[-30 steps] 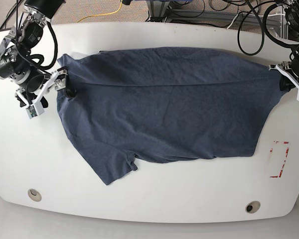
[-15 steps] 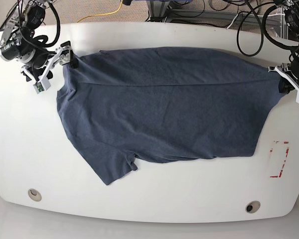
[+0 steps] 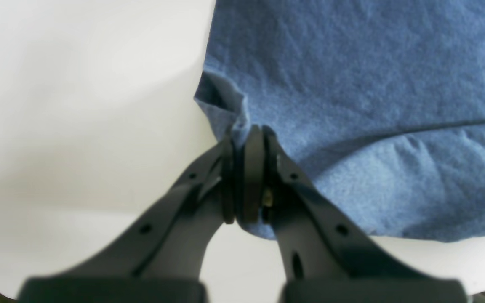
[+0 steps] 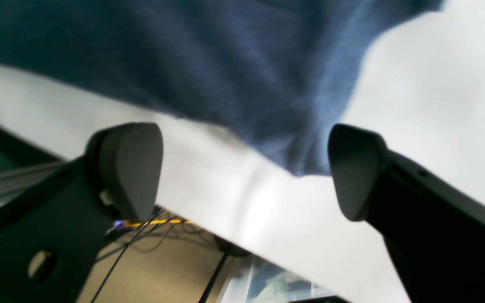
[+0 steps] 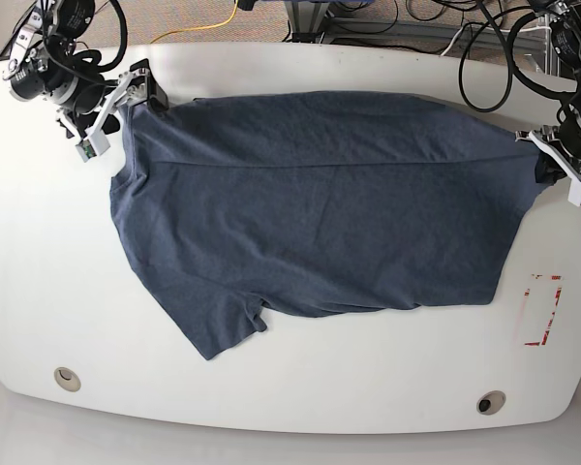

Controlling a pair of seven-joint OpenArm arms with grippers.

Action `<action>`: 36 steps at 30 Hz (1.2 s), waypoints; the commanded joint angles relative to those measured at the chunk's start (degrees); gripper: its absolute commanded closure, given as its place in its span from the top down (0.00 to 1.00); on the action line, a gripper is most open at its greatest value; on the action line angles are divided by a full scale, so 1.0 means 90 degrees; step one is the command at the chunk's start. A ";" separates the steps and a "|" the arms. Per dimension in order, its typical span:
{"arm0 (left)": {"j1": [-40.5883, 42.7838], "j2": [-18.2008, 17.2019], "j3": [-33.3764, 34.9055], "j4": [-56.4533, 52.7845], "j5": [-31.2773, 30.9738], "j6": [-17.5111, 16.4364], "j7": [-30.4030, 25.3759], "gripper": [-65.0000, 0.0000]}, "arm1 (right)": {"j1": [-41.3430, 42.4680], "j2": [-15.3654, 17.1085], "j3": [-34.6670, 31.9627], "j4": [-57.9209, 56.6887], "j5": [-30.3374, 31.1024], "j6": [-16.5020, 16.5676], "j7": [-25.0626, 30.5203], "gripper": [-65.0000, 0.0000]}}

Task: Layout the t-shirt on the table in an organized manner, then fold the t-shirt properly
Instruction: 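Release the shirt with the right gripper and regrasp its shoulder edge, then pull the shirt shoulder outward with the right gripper to smooth it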

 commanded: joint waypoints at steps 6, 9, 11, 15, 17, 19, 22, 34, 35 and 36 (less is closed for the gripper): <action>-0.0048 -0.0117 -0.0002 0.0113 -0.0083 -0.0014 -0.0150 0.00 | -0.0247 0.0015 -0.0625 0.0085 0.0070 0.0009 -0.0001 0.91; -0.0048 -0.0117 -0.0002 0.0113 -0.0083 -0.0014 -0.0150 0.00 | -0.0257 -0.0131 -0.0840 0.0075 0.0031 0.0009 0.0008 0.91; -0.0048 -0.0117 -0.0002 0.0113 -0.0083 -0.0014 -0.0150 0.00 | -0.0238 -0.0219 -0.0908 0.0065 0.0021 0.0009 0.0018 0.91; -0.0048 -0.0117 -0.0002 0.0113 -0.0083 -0.0014 -0.0150 0.00 | 0.0016 -0.0366 -0.0918 -0.0208 0.0021 0.0009 -0.0001 0.91; -0.0048 -0.0117 -0.0012 0.0113 -0.0083 -0.0014 -0.0150 0.00 | 0.0163 -0.0405 -0.0918 -0.0579 0.0021 0.0009 -0.0011 0.91; -0.0048 -0.0117 -0.0012 0.0113 -0.0083 -0.0014 -0.0150 0.00 | 0.0231 -0.0405 -0.0918 -0.0872 0.0031 0.0009 -0.0011 0.91; -0.0048 -0.0117 -0.0031 0.0113 -0.0083 -0.0014 -0.0150 0.00 | 0.0290 -0.0405 -0.0928 -0.1244 0.0031 0.0009 0.0018 0.91; -0.0038 -0.0117 -0.0022 0.0113 -0.0083 -0.0014 -0.0150 0.00 | 0.0798 -0.0415 -0.0928 -0.1576 0.0041 0.0009 0.0018 0.67; -0.0038 -0.0117 -0.0022 0.0113 -0.0083 -0.0014 -0.0150 0.00 | 0.0876 -0.0424 -0.0928 -0.1585 0.0041 0.0009 0.0018 0.59; -0.0038 -0.0117 -0.0022 0.0113 -0.0083 -0.0014 -0.0150 0.00 | 0.0925 -0.0424 -0.0928 -0.1585 0.0041 0.0009 0.0018 0.53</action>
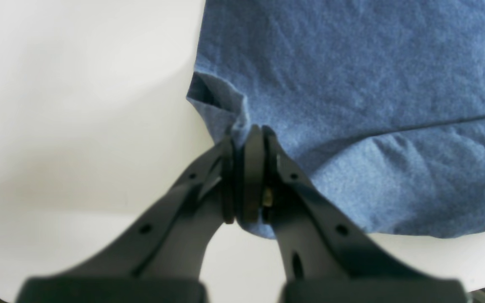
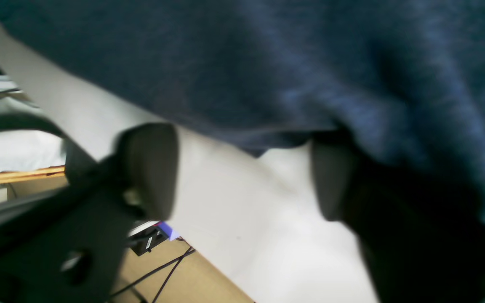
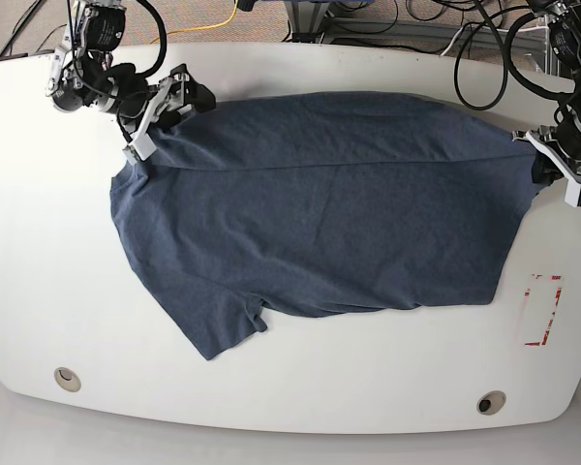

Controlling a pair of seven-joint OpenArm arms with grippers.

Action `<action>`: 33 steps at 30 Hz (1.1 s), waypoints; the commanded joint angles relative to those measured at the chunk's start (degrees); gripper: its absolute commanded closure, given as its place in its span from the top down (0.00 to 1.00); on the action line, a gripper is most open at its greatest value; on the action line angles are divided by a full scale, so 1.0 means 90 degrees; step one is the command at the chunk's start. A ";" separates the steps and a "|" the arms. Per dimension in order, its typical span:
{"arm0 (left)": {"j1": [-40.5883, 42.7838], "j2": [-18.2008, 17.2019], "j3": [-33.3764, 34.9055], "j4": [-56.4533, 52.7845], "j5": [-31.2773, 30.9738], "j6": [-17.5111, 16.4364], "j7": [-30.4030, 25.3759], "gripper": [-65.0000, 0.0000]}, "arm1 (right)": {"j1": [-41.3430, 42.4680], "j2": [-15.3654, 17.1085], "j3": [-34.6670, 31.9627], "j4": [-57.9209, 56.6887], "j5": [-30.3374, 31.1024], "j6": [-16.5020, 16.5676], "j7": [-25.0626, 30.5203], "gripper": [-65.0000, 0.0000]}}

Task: Layout the t-shirt on the table in an organized manner, then fold the t-shirt properly
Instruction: 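Pull the shirt shoulder outward with the right gripper to smooth it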

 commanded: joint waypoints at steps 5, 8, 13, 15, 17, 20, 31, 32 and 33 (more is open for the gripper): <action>-0.0038 -0.0122 -0.0039 0.0113 -0.0078 -0.0014 -0.0148 0.00 | 0.0573 0.0020 0.0007 0.0037 -0.0003 -0.0008 -0.0077 0.27; -0.0038 -0.0122 -0.0039 0.0113 -0.0078 -0.0014 -0.0148 0.00 | 0.0875 0.0020 -0.0003 0.0037 0.0007 -0.0008 -0.0096 0.22; -0.0038 -0.0122 -0.0029 0.0113 -0.0078 -0.0014 -0.0148 0.00 | 0.1452 0.0049 -0.0305 0.0066 0.0017 -0.0008 -0.0106 0.14; -0.0038 -0.0122 -0.0029 0.0113 -0.0078 -0.0014 -0.0148 0.00 | 0.1716 0.0069 -0.0530 0.0066 -0.0003 -0.0008 -0.0106 0.11; -0.0038 -0.0122 -0.0029 0.0113 -0.0078 -0.0014 -0.0148 0.00 | 0.1960 0.0069 -0.0706 0.0027 -0.0032 -0.0008 -0.0096 0.10; -0.0038 -0.0122 -0.0029 0.0113 -0.0078 -0.0014 -0.0148 0.00 | 0.2292 0.0039 -0.0931 -0.0061 -0.0149 -0.0008 -0.0077 0.13; -0.0038 -0.0122 -0.0029 0.0113 -0.0078 -0.0014 -0.0148 0.00 | 0.2888 0.0059 -0.1556 -0.0276 -0.0677 -0.0008 -0.0106 0.41; -0.0038 -0.0122 -0.0029 0.0113 -0.0078 -0.0014 -0.0148 0.00 | 0.2751 0.0118 -0.1526 -0.0119 -0.0677 -0.0008 -0.0121 0.50; -0.0038 -0.0122 -0.0029 0.0113 -0.0078 -0.0014 -0.0148 0.00 | 0.2624 0.0186 -0.1478 0.0027 -0.0677 -0.0008 -0.0121 0.57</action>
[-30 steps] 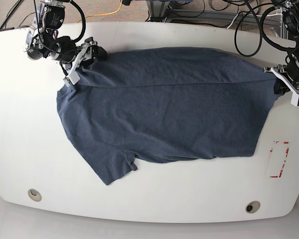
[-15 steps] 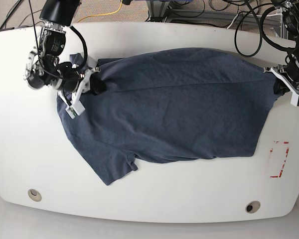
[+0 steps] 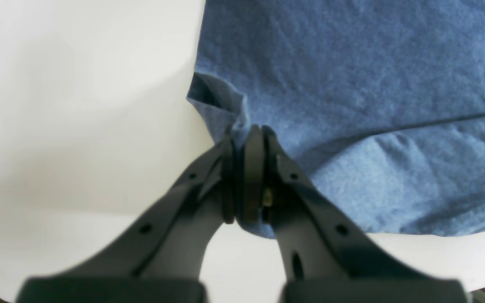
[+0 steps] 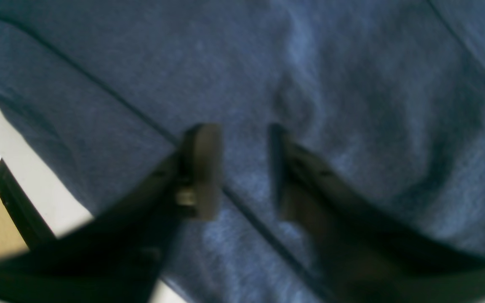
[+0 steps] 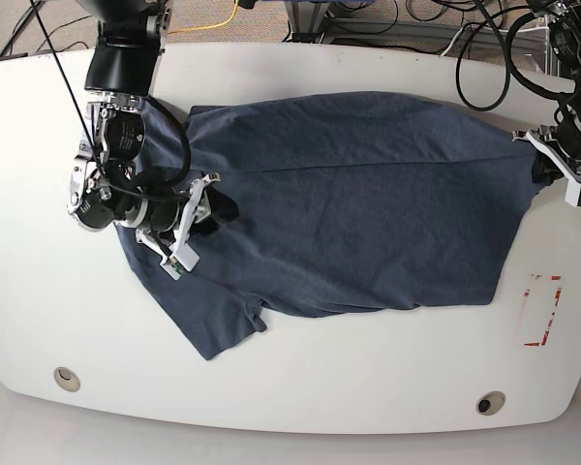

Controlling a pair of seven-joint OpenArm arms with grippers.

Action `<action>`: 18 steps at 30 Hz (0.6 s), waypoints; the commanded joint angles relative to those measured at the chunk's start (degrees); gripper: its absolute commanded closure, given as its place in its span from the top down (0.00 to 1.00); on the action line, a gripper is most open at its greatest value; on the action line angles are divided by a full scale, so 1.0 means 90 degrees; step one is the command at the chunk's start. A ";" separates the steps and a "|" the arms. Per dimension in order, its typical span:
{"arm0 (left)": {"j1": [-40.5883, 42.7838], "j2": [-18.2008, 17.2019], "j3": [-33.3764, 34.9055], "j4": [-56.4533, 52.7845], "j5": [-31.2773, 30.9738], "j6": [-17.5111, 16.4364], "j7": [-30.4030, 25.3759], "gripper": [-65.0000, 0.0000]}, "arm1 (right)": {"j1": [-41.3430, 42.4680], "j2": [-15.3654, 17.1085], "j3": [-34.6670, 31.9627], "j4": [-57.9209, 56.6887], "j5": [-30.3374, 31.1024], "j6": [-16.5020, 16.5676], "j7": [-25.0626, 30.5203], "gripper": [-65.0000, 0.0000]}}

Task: Layout the t-shirt on the table in an organized manner, then fold the t-shirt properly
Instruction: 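Pull the shirt shoulder outward with the right gripper to smooth it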

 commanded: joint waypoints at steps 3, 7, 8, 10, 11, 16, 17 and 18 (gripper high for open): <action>-0.0038 -0.0122 -0.0038 0.0113 -0.0083 -0.0016 -0.0150 0.00 | -0.0667 0.0337 0.0284 0.0899 0.0083 0.0004 -0.0019 0.81; -0.0048 -0.0112 0.0098 0.0113 -0.0083 -0.0016 -0.0150 0.00 | -0.1556 0.0406 0.0509 0.1681 0.0259 0.0004 -0.0019 1.00; -0.0048 -0.0112 0.0128 0.0113 -0.0083 -0.0016 -0.0150 0.00 | -0.1703 0.0406 0.0548 0.1788 0.0318 0.0004 -0.0019 1.00; -0.0048 -0.0112 0.0147 0.0113 -0.0083 -0.0016 -0.0150 0.00 | -0.2044 0.0415 0.0646 0.1993 0.0445 0.0004 -0.0019 1.00; -0.0048 -0.0112 0.0167 0.0113 -0.0083 -0.0016 -0.0150 0.00 | -0.2181 0.0425 0.0694 0.2052 0.0474 0.0004 -0.0019 1.00; -0.0058 -0.0103 0.0225 0.0113 -0.0083 -0.0016 -0.0150 0.00 | -0.2748 0.0611 0.1232 0.2111 0.0454 0.0004 -0.0019 0.95; -0.0058 -0.0093 0.0225 0.0113 -0.0083 -0.0016 -0.0150 0.00 | -0.2845 0.0630 0.1349 0.2111 0.0445 0.0004 -0.0019 0.94; -0.0058 -0.0093 0.0225 0.0113 -0.0083 -0.0016 -0.0150 0.00 | -0.2972 0.0679 0.1456 0.2111 0.0445 0.0004 0.0016 0.94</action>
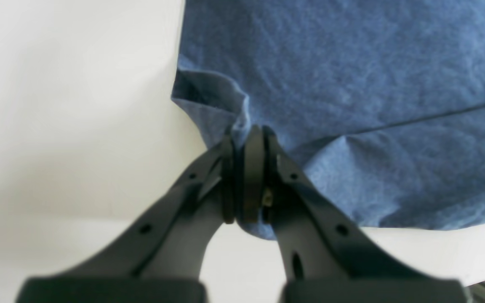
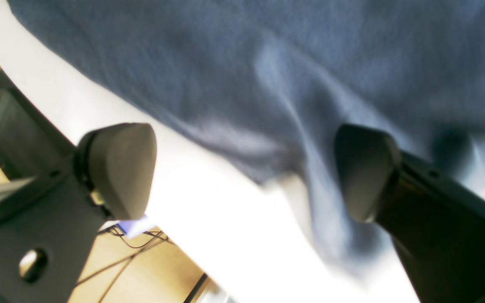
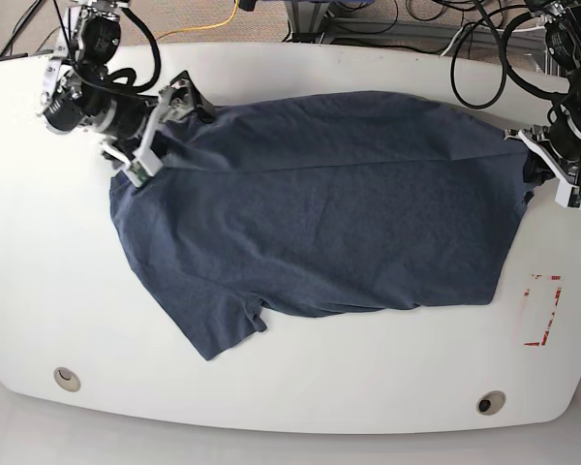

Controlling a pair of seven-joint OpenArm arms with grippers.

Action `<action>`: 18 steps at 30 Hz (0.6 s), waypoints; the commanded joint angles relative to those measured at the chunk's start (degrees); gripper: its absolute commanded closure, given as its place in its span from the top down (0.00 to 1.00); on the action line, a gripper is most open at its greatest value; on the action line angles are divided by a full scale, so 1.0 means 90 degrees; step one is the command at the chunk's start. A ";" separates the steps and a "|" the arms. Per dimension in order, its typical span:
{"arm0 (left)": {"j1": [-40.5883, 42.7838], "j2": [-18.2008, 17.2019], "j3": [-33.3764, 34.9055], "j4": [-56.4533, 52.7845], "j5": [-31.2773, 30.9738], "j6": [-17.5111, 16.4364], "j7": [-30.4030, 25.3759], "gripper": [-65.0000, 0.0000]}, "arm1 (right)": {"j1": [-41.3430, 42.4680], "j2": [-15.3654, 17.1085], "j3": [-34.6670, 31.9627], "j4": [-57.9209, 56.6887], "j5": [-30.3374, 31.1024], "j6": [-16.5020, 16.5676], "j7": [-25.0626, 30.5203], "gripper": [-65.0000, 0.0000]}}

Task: Layout the t-shirt on the table in an organized manner, then fold the t-shirt properly
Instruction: 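Pull the shirt shoulder outward with the right gripper to smooth it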

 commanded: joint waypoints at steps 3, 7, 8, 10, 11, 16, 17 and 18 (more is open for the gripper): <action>-0.0053 -0.0098 -0.0027 0.0113 -0.0085 -0.0002 -0.0145 0.00 | -0.0404 0.0254 0.0365 0.0102 -0.0046 -0.0003 0.0335 0.94; -0.0063 -0.0107 0.0100 0.0113 -0.0085 -0.0002 -0.0145 0.00 | -0.0492 0.0508 0.0413 0.0092 -0.0378 -0.0003 0.0550 0.94; -0.0072 -0.0107 0.0149 0.0113 -0.0085 -0.0002 -0.0145 0.00 | -0.0512 0.0508 0.0413 0.0092 -0.0495 -0.0003 0.0609 0.94; -0.0072 -0.0117 0.0168 0.0113 -0.0085 -0.0002 -0.0145 0.00 | -0.0580 0.0489 0.0413 0.0083 -0.0720 -0.0003 0.0745 0.94; -0.0072 -0.0117 0.0158 0.0113 -0.0085 -0.0002 -0.0145 0.00 | -0.0600 0.0489 0.0413 0.0083 -0.0789 -0.0003 0.0794 0.94; -0.0072 -0.0117 0.0188 0.0113 -0.0085 -0.0002 -0.0145 0.00 | -0.0580 0.0391 0.0238 -0.0181 -0.1287 -0.0003 0.1175 0.94; -0.0082 -0.0117 0.0188 0.0113 -0.0085 -0.0002 -0.0145 0.00 | -0.0580 0.0381 0.0198 -0.0259 -0.1326 -0.0003 0.1234 0.94; -0.0082 -0.0117 0.0188 0.0113 -0.0085 -0.0002 -0.0145 0.00 | -0.0580 0.0381 0.0159 -0.0367 -0.1365 -0.0003 0.1302 0.93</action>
